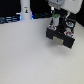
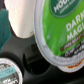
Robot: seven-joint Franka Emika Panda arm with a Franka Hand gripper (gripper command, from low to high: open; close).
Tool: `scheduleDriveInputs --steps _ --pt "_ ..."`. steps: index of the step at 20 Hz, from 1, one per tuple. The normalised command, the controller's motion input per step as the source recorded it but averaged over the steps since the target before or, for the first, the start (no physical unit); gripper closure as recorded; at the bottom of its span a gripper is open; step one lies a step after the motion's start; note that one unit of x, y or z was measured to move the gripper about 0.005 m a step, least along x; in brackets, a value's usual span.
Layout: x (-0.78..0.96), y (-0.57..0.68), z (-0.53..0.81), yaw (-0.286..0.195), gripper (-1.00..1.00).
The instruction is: Open the kcup holder, insert the kcup into the holder, and close the kcup holder
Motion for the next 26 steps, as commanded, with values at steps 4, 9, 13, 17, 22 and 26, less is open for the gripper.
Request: scheduleDriveInputs --steps 4,9,13,17,22,26 --pt "-0.03 0.04 0.0 -0.02 -1.0" --pt "-0.01 0.03 0.0 -0.028 1.0" --pt "0.08 0.07 0.07 -0.041 1.0" --pt "0.34 0.19 0.24 -0.054 1.0" --pt "0.47 0.31 0.34 -0.04 1.0" --pt "0.56 0.41 0.31 -0.022 1.0"
